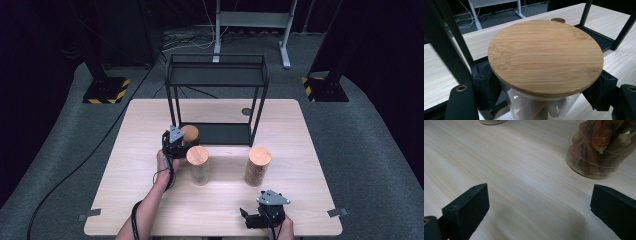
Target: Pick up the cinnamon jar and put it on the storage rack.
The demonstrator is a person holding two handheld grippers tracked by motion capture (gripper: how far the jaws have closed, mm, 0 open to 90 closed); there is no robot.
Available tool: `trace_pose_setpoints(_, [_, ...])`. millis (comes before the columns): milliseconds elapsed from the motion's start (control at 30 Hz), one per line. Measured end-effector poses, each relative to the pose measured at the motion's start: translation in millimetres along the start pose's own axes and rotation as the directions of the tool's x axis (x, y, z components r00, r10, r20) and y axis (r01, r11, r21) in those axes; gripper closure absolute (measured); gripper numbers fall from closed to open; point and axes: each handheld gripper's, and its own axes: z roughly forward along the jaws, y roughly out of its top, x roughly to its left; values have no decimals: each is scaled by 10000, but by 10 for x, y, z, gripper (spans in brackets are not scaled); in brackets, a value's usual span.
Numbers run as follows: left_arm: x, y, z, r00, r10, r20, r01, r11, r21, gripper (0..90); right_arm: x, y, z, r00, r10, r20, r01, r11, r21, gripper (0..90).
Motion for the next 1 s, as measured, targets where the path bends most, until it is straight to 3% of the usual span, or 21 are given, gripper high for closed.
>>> trace_pose_setpoints(700, [-14, 145, 195, 9994, 336, 47, -337, 9993, 188, 250, 4, 0, 1, 10000, -22, 36, 22, 10000, 22, 13])
trace_pose_setpoints(1000, [-7, 175, 261, 9997, 260, -11, -259, 9993, 258, 250, 4, 0, 1, 10000, -31, 32, 31, 10000, 22, 13])
